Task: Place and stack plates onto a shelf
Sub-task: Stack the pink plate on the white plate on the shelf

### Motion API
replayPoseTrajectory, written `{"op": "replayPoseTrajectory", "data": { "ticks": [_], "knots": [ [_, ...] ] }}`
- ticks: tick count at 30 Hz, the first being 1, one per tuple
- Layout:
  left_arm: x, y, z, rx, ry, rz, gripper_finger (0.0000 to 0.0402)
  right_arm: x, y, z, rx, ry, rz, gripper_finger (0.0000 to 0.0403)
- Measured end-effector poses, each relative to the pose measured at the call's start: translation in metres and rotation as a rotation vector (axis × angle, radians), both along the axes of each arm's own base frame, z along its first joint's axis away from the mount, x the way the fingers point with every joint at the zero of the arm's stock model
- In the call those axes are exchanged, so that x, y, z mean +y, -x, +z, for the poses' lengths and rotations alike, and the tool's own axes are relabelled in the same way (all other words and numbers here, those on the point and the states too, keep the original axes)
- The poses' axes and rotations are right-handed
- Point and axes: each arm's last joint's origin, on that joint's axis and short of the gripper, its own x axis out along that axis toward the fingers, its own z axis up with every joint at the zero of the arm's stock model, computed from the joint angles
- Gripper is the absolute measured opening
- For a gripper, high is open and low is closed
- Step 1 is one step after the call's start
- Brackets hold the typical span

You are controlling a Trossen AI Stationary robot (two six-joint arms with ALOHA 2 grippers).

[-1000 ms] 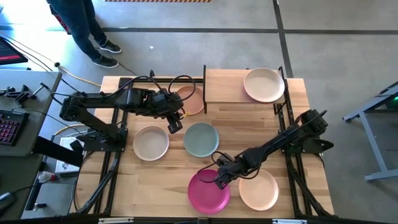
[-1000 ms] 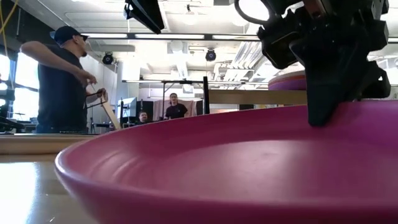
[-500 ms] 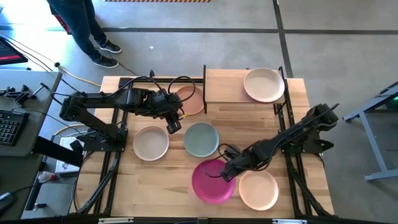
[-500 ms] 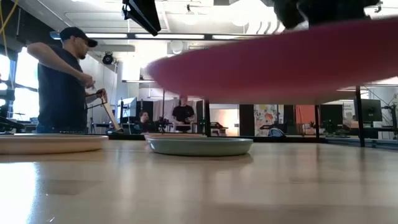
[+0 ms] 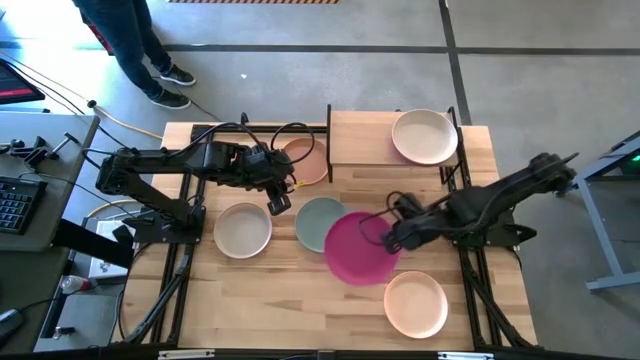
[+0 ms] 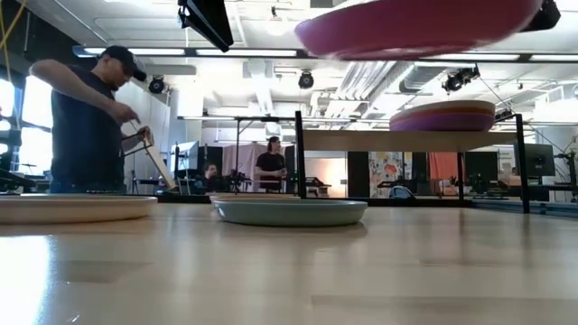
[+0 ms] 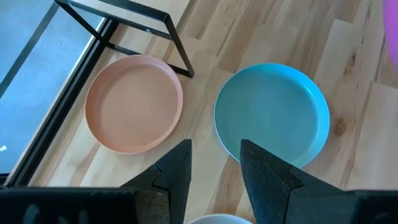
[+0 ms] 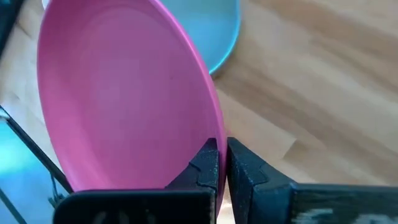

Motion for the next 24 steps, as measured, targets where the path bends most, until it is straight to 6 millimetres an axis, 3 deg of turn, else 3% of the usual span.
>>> {"op": "replayPoseTrajectory", "data": {
  "ticks": [11,24],
  "knots": [
    [0.000,0.000,0.000,0.007,-0.009,-0.014,0.0124,-0.043,0.047,0.030,-0.045,0.023,-0.127,0.0000],
    [0.000,-0.001,0.001,-0.007,-0.009,-0.014,0.0124,-0.077,0.107,0.052,-0.150,0.045,-0.256,0.0000]
  ]
}}
